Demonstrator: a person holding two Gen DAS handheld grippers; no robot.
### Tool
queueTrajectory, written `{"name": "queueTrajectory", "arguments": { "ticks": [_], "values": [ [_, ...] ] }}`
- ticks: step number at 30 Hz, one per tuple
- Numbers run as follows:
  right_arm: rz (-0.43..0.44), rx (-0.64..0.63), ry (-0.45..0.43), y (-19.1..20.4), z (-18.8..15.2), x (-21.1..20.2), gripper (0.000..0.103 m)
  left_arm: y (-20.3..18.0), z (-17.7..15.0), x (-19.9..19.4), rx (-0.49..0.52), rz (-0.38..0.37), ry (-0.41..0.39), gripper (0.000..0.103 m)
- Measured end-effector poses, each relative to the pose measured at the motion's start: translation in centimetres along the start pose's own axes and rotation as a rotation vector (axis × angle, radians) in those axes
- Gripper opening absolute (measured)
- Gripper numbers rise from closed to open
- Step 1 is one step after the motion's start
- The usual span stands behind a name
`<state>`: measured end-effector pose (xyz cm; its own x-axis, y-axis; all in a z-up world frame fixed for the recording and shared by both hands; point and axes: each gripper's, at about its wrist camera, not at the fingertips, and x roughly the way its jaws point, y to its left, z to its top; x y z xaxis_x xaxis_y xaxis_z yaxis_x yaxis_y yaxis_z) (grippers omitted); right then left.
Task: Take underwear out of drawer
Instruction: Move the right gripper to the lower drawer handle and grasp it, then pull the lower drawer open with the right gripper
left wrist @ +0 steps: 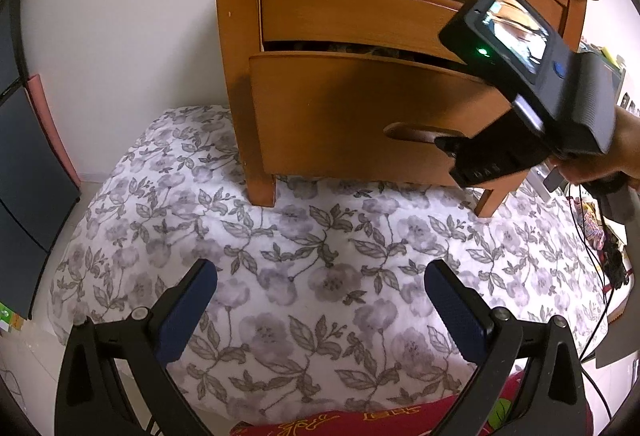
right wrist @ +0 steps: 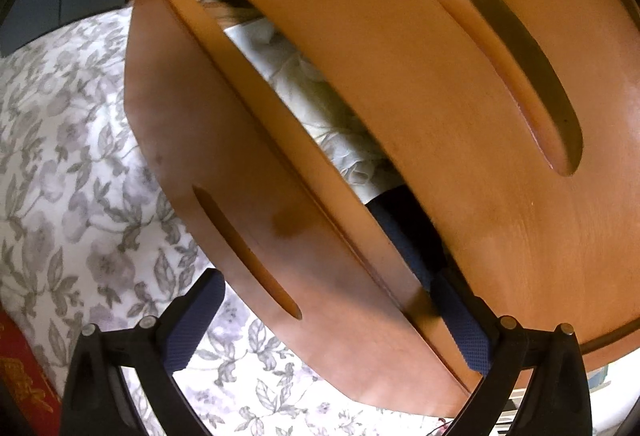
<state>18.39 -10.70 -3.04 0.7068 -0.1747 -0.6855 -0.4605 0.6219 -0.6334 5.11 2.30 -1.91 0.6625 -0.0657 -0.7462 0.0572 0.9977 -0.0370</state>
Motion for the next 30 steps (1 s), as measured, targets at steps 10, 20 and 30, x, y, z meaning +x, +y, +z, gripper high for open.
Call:
{"name": "queueTrajectory", "arguments": {
  "ticks": [10, 20, 30],
  "values": [
    [0.031, -0.042, -0.012, 1.2, -2.0, -3.7, 0.097, -0.1, -0.1, -0.2, 0.008, 0.001, -0.001, 0.103],
    [0.024, -0.077, -0.012, 0.7, -2.6, -5.1, 0.079, -0.3, -0.1, -0.2, 0.021, 0.009, 0.008, 0.103],
    [0.053, -0.054, 0.014, 1.1, -1.9, -4.0, 0.074, -0.3, -0.2, -0.4, 0.019, 0.016, 0.002, 0.103]
  ]
}}
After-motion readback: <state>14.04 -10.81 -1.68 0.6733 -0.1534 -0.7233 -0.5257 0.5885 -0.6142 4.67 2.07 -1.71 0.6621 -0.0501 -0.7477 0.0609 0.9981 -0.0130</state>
